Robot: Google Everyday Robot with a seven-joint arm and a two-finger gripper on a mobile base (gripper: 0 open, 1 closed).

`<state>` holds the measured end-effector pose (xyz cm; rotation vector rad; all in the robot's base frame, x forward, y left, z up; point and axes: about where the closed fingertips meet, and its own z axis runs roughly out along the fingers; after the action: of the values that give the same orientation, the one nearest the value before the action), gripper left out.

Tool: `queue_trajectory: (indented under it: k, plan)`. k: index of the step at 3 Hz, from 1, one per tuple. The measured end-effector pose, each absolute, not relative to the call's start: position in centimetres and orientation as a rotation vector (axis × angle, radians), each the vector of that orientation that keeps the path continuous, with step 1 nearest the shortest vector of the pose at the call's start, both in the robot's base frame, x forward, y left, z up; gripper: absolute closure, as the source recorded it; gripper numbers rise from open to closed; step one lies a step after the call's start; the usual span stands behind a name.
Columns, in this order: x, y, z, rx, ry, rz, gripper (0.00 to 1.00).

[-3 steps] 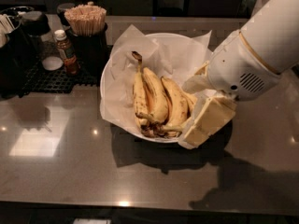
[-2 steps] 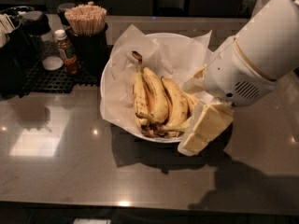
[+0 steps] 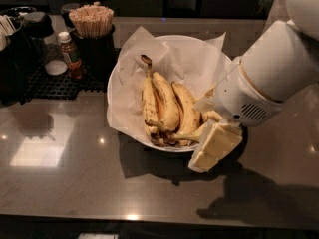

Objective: Pick banana from white bowl

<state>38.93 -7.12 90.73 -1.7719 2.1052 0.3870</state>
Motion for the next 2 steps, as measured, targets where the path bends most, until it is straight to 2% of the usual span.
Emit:
queue_trajectory:
  k: [2]
  plan:
    - [39.77,-7.66,89.15,-1.745,2.134,0.356,0.26]
